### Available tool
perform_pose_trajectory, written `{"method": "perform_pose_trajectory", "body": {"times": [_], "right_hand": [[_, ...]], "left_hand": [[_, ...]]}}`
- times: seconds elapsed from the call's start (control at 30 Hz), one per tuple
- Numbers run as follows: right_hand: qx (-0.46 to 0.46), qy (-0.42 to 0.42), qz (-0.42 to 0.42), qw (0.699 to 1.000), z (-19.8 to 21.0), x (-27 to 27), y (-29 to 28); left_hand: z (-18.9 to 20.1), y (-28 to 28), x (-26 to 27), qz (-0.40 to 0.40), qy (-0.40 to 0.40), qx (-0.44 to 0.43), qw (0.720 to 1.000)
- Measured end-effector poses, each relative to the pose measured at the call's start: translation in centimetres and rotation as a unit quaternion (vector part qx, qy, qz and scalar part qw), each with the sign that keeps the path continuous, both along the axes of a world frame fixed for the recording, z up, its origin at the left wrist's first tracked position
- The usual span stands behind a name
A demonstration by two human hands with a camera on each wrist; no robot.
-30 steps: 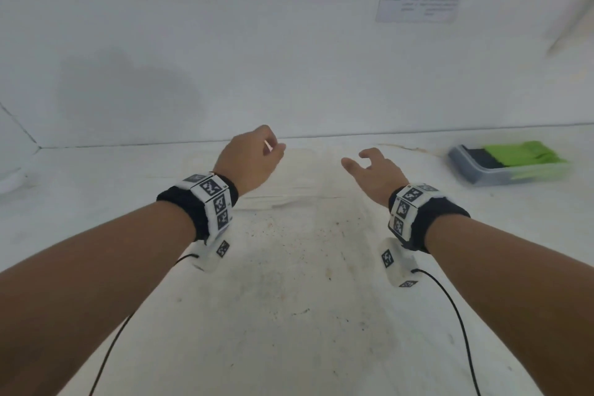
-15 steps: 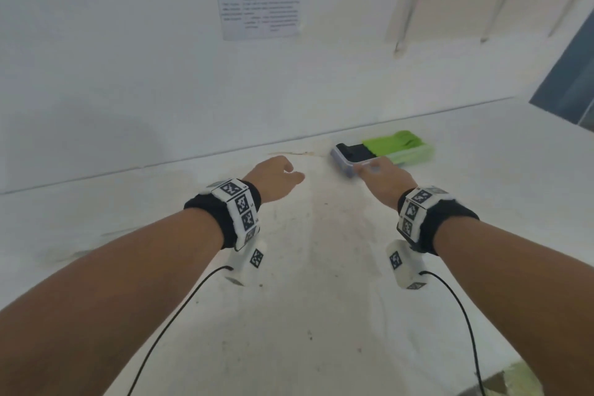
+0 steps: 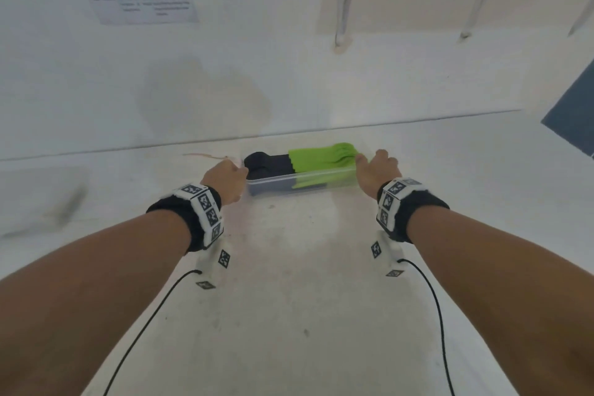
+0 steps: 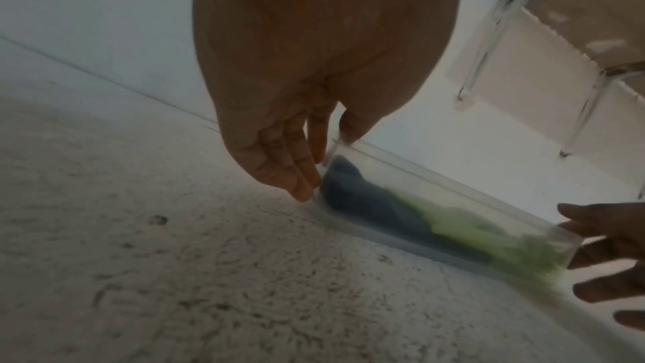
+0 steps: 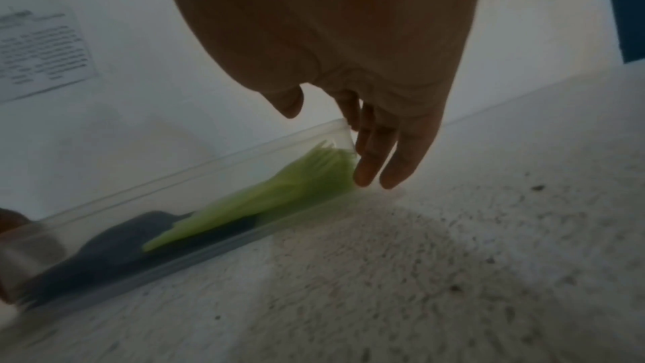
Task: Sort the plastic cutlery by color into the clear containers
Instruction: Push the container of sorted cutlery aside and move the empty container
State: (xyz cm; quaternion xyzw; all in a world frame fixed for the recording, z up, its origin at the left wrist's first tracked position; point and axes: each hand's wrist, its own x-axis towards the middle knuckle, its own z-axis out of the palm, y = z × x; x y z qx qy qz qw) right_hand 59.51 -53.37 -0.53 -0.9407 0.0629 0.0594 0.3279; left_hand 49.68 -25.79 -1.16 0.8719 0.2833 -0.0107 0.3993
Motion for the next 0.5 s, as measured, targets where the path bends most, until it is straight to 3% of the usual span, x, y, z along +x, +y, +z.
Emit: {"method": "perform_pose_trajectory", "body": {"times": [0.27, 0.5], "right_hand": [[0.064, 0.005, 0.028, 0.998, -0.2, 2.6, -1.8], [0.038, 0.004, 0.082, 0.996, 1.0, -1.5, -5.6]], "left_hand": [[2.1, -2.0, -1.2, 0.016, -0.041, 0.089, 0.995], [2.8, -2.9, -6.1, -0.030, -0.053, 0.071, 0.996]]}}
